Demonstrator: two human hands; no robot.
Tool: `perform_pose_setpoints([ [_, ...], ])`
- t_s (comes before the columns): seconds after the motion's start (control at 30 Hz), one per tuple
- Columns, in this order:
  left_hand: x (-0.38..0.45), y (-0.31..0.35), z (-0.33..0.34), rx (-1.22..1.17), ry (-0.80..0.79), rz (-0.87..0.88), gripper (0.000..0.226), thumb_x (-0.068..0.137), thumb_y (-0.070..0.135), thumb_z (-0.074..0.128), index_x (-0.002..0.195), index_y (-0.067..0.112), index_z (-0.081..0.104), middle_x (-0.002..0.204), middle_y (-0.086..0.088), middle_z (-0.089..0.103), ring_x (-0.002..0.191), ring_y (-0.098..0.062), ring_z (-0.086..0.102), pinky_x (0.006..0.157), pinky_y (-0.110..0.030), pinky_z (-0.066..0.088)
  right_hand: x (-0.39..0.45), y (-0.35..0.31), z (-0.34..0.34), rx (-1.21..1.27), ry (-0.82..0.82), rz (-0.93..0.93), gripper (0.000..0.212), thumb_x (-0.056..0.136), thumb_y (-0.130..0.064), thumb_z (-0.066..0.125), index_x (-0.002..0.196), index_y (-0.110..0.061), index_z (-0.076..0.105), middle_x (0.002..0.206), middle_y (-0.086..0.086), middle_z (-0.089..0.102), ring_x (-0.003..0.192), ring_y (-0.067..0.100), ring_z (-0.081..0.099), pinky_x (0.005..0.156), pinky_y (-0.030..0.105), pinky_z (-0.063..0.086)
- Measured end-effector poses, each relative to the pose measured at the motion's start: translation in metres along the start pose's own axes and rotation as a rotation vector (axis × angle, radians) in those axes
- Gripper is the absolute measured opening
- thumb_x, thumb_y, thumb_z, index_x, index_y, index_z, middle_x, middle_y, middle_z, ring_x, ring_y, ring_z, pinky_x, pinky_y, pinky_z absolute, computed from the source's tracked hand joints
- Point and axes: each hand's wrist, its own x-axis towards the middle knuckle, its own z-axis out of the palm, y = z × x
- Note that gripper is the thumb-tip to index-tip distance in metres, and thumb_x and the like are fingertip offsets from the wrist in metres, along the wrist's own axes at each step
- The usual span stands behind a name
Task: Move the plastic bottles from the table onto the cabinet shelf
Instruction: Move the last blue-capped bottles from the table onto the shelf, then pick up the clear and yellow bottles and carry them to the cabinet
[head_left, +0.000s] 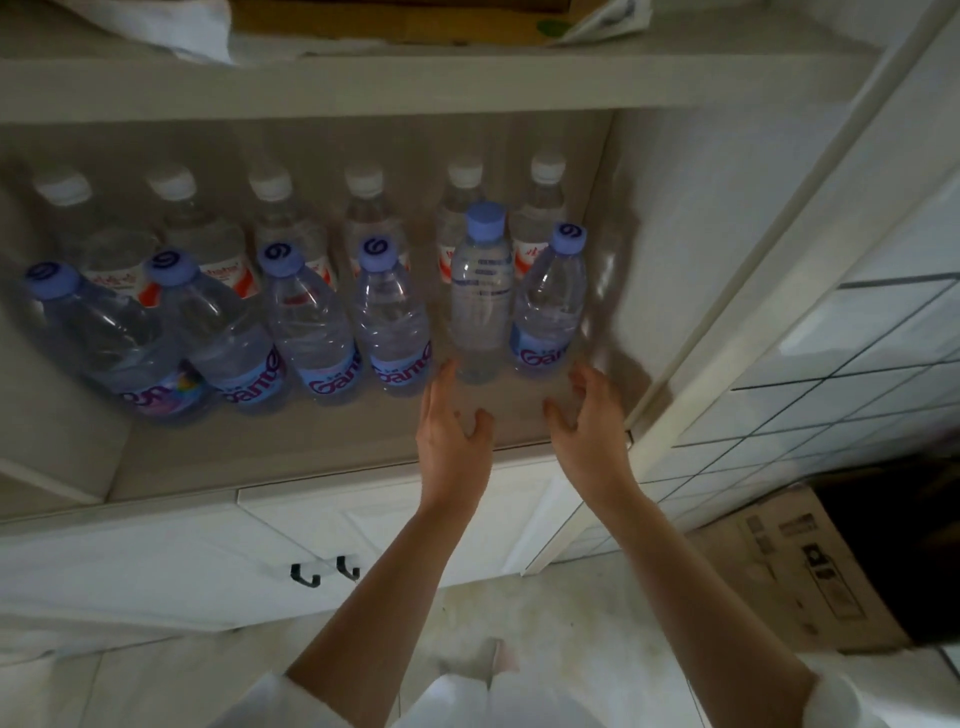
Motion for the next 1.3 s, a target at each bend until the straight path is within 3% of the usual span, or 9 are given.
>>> perform_pose_setpoints([
  [0.2, -0.035, -0.011, -0.025, 0.029, 0.024, 0.001, 0.044, 0.091, 0.005, 0.054, 0.132, 0.020, 0.052, 0.125, 0.005, 0.060, 0.105, -0.008, 0.059, 0.090, -0.025, 0.052, -0.037, 0.000, 0.002, 0.000, -0.099, -0.100, 0.048, 0.090, -0.017, 0.061, 0.134, -0.008, 0.044, 0.127, 0.010, 0.057, 0.116, 0.022, 0.056, 0.097, 0.030, 0.044],
  [0.43, -0.092, -0.020, -0.040, 0.111, 0.217, -0.066, 0.032, 0.091, 0.001, 0.055, 0.118, 0.017, 0.060, 0.100, 0.008, 0.067, 0.093, -0.005, 0.064, 0.081, -0.021, 0.054, -0.066, -0.001, 0.003, 0.035, -0.360, -0.231, 0.042, 0.092, -0.021, 0.059, 0.132, -0.014, 0.047, 0.126, 0.002, 0.060, 0.117, 0.015, 0.056, 0.102, 0.034, 0.046],
  [0.6, -0.150, -0.035, -0.035, 0.190, 0.427, -0.254, 0.024, 0.090, 0.006, 0.057, 0.107, 0.022, 0.063, 0.085, 0.015, 0.070, 0.083, -0.012, 0.068, 0.075, -0.032, 0.057, -0.091, 0.016, -0.002, 0.026, -0.635, -0.330, 0.036, 0.094, -0.024, 0.055, 0.129, -0.017, 0.050, 0.128, -0.002, 0.060, 0.118, 0.010, 0.056, 0.104, 0.030, 0.045],
  [0.8, -0.253, -0.036, -0.039, 0.237, 0.725, -0.500, 0.016, 0.091, 0.012, 0.057, 0.102, 0.023, 0.063, 0.084, 0.009, 0.073, 0.081, -0.015, 0.070, 0.072, -0.033, 0.055, -0.137, 0.027, -0.001, 0.060, -0.981, -0.422, 0.031, 0.093, -0.019, 0.055, 0.124, -0.014, 0.054, 0.116, -0.001, 0.064, 0.105, 0.002, 0.056, 0.099, 0.026, 0.044],
  [0.97, -0.334, -0.037, -0.048, 0.281, 0.907, -0.676, 0.016, 0.090, 0.012, 0.059, 0.101, 0.022, 0.065, 0.084, 0.005, 0.074, 0.080, -0.014, 0.071, 0.075, -0.033, 0.056, -0.195, 0.022, 0.006, 0.007, -1.267, -0.551, 0.032, 0.092, -0.019, 0.056, 0.123, -0.012, 0.055, 0.112, 0.000, 0.065, 0.108, 0.007, 0.058, 0.097, 0.025, 0.045],
  [1.3, -0.500, -0.024, -0.042, 0.319, 1.279, -0.910, 0.014, 0.088, 0.011, 0.061, 0.099, 0.017, 0.067, 0.079, 0.003, 0.074, 0.073, -0.012, 0.070, 0.072, -0.034, 0.057, -0.337, 0.012, 0.005, -0.115, -1.660, -1.000, 0.030, 0.092, -0.022, 0.056, 0.120, -0.012, 0.057, 0.106, 0.001, 0.068, 0.099, 0.012, 0.063, 0.088, 0.022, 0.048],
])
